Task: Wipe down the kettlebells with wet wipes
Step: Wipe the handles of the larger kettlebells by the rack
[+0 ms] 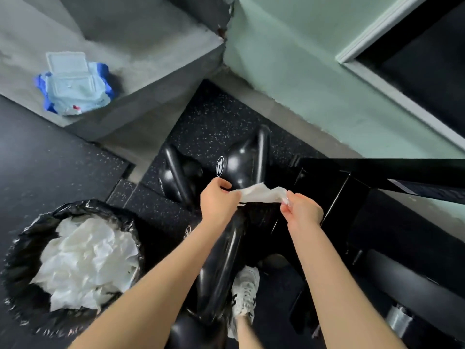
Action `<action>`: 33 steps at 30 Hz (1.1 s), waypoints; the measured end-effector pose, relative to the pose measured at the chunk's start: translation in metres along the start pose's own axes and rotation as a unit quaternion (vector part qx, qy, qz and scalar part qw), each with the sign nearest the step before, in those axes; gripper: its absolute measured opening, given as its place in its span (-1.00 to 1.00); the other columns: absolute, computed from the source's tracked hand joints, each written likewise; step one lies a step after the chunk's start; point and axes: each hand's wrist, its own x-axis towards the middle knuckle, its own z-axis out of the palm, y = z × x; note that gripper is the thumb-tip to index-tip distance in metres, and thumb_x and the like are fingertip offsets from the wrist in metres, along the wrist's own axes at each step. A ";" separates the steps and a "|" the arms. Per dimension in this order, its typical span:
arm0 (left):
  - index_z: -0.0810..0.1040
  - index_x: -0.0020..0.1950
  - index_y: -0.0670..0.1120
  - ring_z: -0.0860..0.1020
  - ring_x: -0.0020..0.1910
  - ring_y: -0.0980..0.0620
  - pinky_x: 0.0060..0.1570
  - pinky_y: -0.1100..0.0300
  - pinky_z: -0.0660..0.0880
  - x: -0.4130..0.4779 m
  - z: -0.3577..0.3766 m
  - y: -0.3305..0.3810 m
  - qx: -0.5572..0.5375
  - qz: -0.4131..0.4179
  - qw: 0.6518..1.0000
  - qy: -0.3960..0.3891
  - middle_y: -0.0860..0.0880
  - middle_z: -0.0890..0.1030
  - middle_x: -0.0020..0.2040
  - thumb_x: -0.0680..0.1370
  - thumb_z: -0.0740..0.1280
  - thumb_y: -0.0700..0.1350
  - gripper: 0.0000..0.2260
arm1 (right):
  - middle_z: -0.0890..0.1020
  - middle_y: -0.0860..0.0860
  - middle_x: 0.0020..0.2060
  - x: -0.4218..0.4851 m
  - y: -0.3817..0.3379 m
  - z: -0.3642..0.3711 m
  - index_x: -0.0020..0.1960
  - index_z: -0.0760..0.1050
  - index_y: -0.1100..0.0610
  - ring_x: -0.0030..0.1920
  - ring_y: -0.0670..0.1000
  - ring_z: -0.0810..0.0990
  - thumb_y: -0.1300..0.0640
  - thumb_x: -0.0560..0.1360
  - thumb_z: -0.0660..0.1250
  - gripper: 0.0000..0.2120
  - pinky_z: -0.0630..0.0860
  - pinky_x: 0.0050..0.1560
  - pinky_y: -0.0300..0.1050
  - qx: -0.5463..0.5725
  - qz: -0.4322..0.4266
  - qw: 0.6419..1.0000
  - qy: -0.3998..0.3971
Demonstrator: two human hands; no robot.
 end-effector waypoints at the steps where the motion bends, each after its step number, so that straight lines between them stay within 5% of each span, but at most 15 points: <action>1: 0.51 -0.15 -0.08 0.64 -0.18 -0.12 -0.07 -0.02 0.60 0.011 0.015 -0.001 -0.009 -0.001 1.000 0.011 -0.07 0.62 -0.22 0.36 0.37 -0.20 -0.89 | 0.49 0.06 -0.39 0.015 -0.003 0.003 -0.23 0.45 0.22 -0.58 -0.09 0.50 0.38 0.43 0.36 -0.87 0.46 -0.57 -0.33 -0.001 0.000 1.000 -0.001; 4: 0.45 -0.23 -0.03 0.63 -0.15 -0.10 -0.13 0.05 0.59 0.045 0.050 -0.004 -0.025 0.010 0.999 0.039 -0.10 0.63 -0.18 0.40 0.35 -0.18 -0.91 | 0.56 0.12 -0.25 0.055 -0.004 0.017 -0.15 0.48 0.28 -0.48 -0.07 0.60 0.34 0.45 0.34 -0.96 0.53 -0.47 -0.35 0.014 -0.045 0.999 0.009; 8: 0.48 0.06 -0.09 0.46 -0.26 0.20 -0.39 0.55 0.36 0.075 0.073 -0.007 -0.011 0.040 0.999 0.035 0.03 0.54 -0.12 0.46 0.34 -0.14 -0.81 | 0.60 -0.04 -0.19 0.075 0.010 0.047 -0.01 0.57 0.22 -0.17 -0.05 0.59 0.28 0.45 0.33 -0.87 0.51 -0.18 -0.26 -0.109 -0.195 0.973 -0.053; 11: 0.58 0.00 -0.06 0.47 -0.30 0.16 -0.34 0.45 0.38 0.084 0.079 -0.010 0.012 0.028 0.999 0.035 0.08 0.54 -0.23 0.50 0.31 -0.05 -0.85 | 0.48 -0.12 -0.32 0.079 0.027 0.059 -0.16 0.46 0.14 -0.29 -0.15 0.42 0.14 0.48 0.31 -0.92 0.35 -0.26 -0.29 -0.250 -0.277 0.917 -0.141; 14: 0.63 -0.17 0.09 0.55 -0.27 0.01 -0.21 0.19 0.45 0.090 0.080 -0.014 0.055 -0.013 0.998 0.042 0.04 0.60 -0.32 0.52 0.26 0.11 -0.80 | 0.45 -0.12 -0.27 0.085 0.036 0.066 -0.09 0.39 0.04 -0.28 -0.16 0.37 0.05 0.51 0.28 -0.91 0.30 -0.28 -0.33 -0.290 -0.287 0.898 -0.164; 17: 0.62 0.13 -0.04 0.61 -0.12 -0.06 -0.16 0.10 0.47 0.095 0.083 -0.013 0.055 -0.010 0.998 0.030 -0.05 0.67 -0.14 0.52 0.27 0.05 -0.72 | 0.54 -0.08 -0.28 0.090 0.037 0.072 -0.09 0.50 0.17 -0.28 -0.13 0.44 0.04 0.52 0.27 -0.81 0.33 -0.26 -0.27 -0.276 -0.291 0.904 -0.148; 20: 0.45 0.35 -0.08 0.54 0.00 -0.07 -0.03 0.13 0.44 0.097 0.083 -0.012 0.130 0.108 0.976 0.136 -0.11 0.57 0.05 0.53 0.31 -0.07 -0.61 | 0.52 -0.10 -0.27 0.091 0.036 0.078 -0.06 0.49 0.20 -0.24 -0.13 0.44 0.06 0.53 0.27 -0.81 0.37 -0.16 -0.24 -0.257 -0.289 0.912 -0.138; 21: 0.45 0.33 -0.05 0.50 -0.06 -0.03 -0.06 0.18 0.40 0.095 0.082 -0.011 0.146 0.175 0.958 0.174 -0.06 0.51 0.01 0.52 0.32 -0.10 -0.63 | 0.54 -0.11 -0.20 0.091 0.036 0.078 0.01 0.49 0.12 -0.17 -0.15 0.47 0.08 0.53 0.28 -0.88 0.39 -0.07 -0.23 -0.244 -0.281 0.916 -0.147; 24: 0.61 0.13 -0.07 0.50 -0.12 0.02 -0.11 0.16 0.46 0.092 0.086 -0.013 0.130 0.265 0.944 0.146 0.00 0.50 -0.08 0.52 0.34 -0.14 -0.80 | 0.56 -0.11 0.07 0.086 0.041 0.070 0.41 0.34 0.09 0.05 -0.18 0.53 0.13 0.54 0.29 -0.56 0.41 0.05 -0.36 -0.222 -0.273 0.923 -0.154; 27: 0.61 0.19 -0.06 0.57 -0.06 0.14 -0.04 0.38 0.46 0.099 0.093 -0.015 0.106 0.180 0.978 0.007 0.05 0.65 -0.01 0.56 0.29 -0.08 -0.76 | 0.63 -0.05 0.05 0.081 0.046 0.066 0.39 0.36 0.04 -0.09 -0.23 0.51 0.18 0.55 0.27 -0.59 0.48 0.06 -0.25 -0.225 -0.301 0.918 -0.125; 29: 0.63 0.16 -0.05 0.59 -0.08 0.13 0.01 0.33 0.48 0.104 0.100 -0.012 0.069 0.110 0.991 -0.034 0.09 0.67 -0.10 0.56 0.28 -0.04 -0.77 | 0.65 -0.02 0.03 0.082 0.041 0.069 0.36 0.40 0.06 -0.11 -0.24 0.52 0.17 0.55 0.27 -0.63 0.50 0.10 -0.24 -0.219 -0.298 0.922 -0.114; 33: 0.58 0.18 -0.15 0.58 0.02 0.10 0.18 0.17 0.48 0.109 0.107 -0.003 -0.125 -0.062 0.987 0.074 0.07 0.62 0.02 0.45 0.43 -0.01 -0.64 | 0.61 -0.07 0.08 0.092 0.019 0.085 0.38 0.38 0.13 -0.08 -0.23 0.54 0.15 0.56 0.25 -0.61 0.41 -0.11 -0.46 -0.227 -0.301 0.917 -0.128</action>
